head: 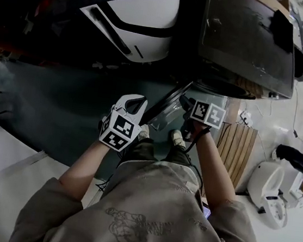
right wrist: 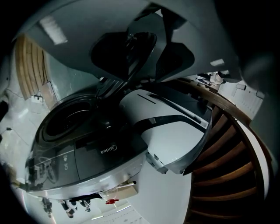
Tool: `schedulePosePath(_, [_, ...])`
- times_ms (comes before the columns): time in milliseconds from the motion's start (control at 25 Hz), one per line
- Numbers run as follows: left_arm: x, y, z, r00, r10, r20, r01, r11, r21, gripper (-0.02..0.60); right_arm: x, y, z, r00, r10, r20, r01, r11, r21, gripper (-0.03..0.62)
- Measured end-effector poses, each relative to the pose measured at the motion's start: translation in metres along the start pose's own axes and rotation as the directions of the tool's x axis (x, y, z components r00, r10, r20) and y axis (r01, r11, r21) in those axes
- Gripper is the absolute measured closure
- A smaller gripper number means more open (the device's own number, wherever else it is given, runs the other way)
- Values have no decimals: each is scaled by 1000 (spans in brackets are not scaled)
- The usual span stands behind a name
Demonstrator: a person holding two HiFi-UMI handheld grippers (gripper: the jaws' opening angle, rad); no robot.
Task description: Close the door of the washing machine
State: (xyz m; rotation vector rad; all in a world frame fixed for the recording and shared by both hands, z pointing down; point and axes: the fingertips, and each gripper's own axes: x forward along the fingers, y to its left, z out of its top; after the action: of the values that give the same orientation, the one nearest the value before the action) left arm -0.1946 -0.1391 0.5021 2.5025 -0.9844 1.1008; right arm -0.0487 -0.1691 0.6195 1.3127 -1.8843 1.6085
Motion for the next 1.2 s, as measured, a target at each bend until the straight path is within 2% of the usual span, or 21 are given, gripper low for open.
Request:
schedulePosePath(200, [13, 10, -18, 997, -81, -8, 81, 997, -6, 581, 21, -2, -12, 998, -58, 6, 58, 997, 50, 370])
schedulePosePath(360, [19, 18, -31, 994, -106, -19, 105, 994, -42, 581, 39, -6, -20, 996, -86, 2, 85, 991, 99, 375])
schedulePosePath(480, [19, 22, -38, 994, -105, -29, 103, 993, -61, 581, 52, -10, -27, 995, -102, -13, 103, 988, 113, 376])
schedulePosePath(680, [14, 27, -51, 996, -90, -28, 86, 987, -133, 581, 69, -18, -41, 985, -161, -65, 164, 986, 37, 375])
schedulePosePath(800, [12, 23, -62, 996, -86, -36, 79, 983, -166, 581, 77, -20, -47, 981, -174, -84, 177, 984, 27, 375])
schedulePosePath(1000, [10, 19, -73, 995, -86, -50, 76, 982, -173, 581, 92, -15, -56, 982, -145, -122, 156, 983, 92, 370])
schedulePosePath(1200, [8, 17, -79, 995, -85, -57, 74, 982, -176, 581, 102, -18, -65, 975, -170, -140, 188, 974, 130, 374])
